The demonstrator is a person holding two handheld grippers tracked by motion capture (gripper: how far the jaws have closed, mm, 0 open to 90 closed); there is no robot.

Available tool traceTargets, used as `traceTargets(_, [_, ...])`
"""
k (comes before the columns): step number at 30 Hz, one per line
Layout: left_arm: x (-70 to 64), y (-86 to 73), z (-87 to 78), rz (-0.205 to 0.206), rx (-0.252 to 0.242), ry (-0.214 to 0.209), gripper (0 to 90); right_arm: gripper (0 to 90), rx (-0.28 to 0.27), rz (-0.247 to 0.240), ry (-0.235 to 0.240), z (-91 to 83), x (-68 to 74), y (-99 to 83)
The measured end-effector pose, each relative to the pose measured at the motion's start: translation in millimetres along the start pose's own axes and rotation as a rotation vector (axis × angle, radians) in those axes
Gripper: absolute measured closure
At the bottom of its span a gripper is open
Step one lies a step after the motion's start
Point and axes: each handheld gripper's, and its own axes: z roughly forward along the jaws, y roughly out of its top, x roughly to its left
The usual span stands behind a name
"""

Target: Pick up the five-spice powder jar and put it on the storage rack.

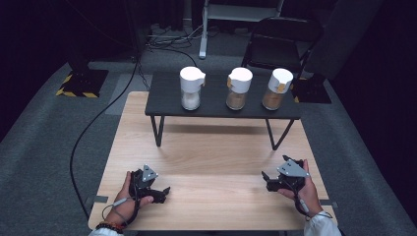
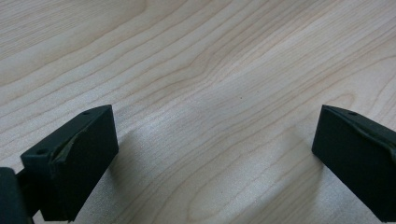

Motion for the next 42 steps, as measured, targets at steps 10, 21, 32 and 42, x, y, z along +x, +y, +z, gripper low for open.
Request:
traceTargets(10, [0.0, 0.1, 0.0, 0.000, 0.000, 0.000, 0.1, 1.1, 0.059, 0.019, 0.006, -1.7, -1.9, -11.2])
traceTargets(21, [0.0, 0.0, 0.0, 0.001, 0.000, 0.001, 0.1, 1.4, 0.126, 0.102, 0.029, -2.7, -17.3, -22.9])
traceTargets(32, [0.1, 0.0, 0.0, 0.001, 0.000, 0.000, 0.1, 1.7, 0.193, 0.196, 0.086, 1.2, -35.2, -28.7])
traceTargets(42, [0.4, 0.2, 0.5, 0.001, -0.001, -0.002, 0.1, 0.8, 0.217, 0.291, 0.152, 4.6, -54.3, -33.3])
